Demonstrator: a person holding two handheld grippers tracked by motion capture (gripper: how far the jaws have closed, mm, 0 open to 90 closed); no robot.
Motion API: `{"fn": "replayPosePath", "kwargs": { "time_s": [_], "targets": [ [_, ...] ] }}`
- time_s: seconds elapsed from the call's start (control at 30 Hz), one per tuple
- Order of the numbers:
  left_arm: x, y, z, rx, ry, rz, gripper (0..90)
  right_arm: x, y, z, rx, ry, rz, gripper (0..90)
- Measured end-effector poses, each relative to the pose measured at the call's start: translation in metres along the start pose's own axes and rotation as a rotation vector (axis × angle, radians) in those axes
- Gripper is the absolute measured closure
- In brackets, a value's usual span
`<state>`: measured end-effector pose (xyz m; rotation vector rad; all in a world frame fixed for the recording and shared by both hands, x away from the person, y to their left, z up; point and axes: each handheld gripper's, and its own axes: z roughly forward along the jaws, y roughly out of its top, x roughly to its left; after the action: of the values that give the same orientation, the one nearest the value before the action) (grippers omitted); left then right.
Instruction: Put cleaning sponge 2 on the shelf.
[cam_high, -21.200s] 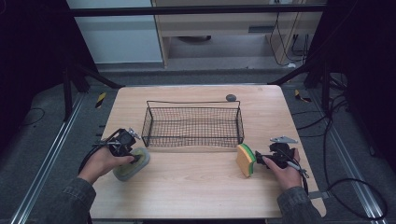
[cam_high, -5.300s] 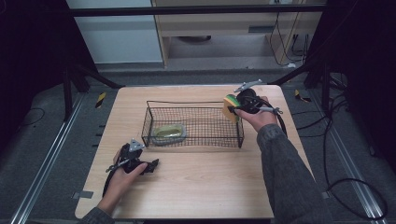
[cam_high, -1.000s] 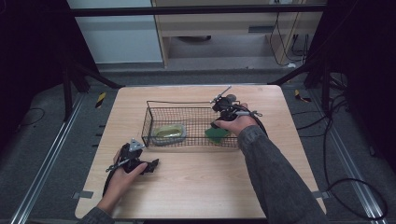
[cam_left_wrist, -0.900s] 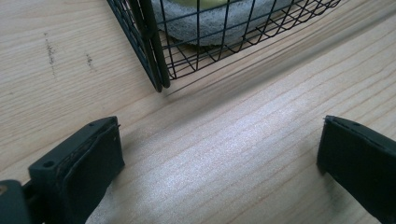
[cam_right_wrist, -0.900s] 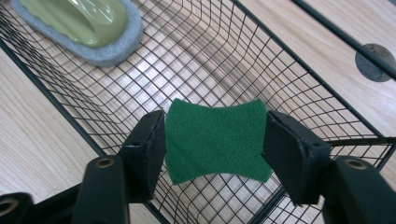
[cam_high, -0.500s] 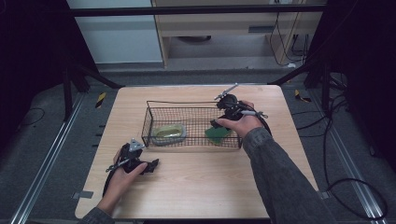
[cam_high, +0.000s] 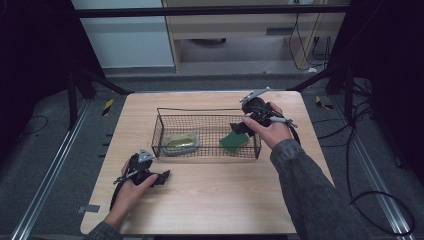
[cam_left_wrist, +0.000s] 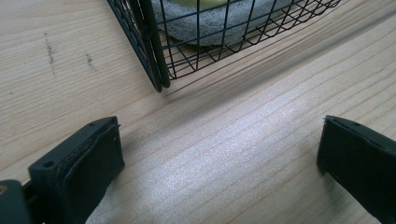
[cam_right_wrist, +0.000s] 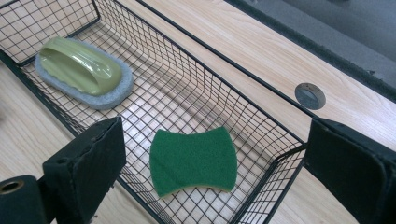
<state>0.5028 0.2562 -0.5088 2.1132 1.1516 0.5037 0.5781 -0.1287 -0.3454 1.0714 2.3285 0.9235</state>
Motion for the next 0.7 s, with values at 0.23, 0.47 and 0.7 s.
{"fn": "replayPosePath", "kwargs": {
  "time_s": [0.23, 0.47, 0.7],
  "targets": [
    [0.0, 0.0, 0.0, 0.004, 0.0, 0.004, 0.0, -0.002, -0.009, -0.01, -0.012, -0.023, -0.018, 6.9],
    [0.0, 0.0, 0.0, 0.003, 0.0, 0.005, 0.0, -0.003, -0.031, -0.019, -0.032, -0.047, -0.015, 6.9],
    [0.0, 0.0, 0.0, 0.003, 0.0, 0.005, 0.0, -0.012, -0.053, -0.025, -0.041, -0.058, 0.015, 6.9]
  ]
}}
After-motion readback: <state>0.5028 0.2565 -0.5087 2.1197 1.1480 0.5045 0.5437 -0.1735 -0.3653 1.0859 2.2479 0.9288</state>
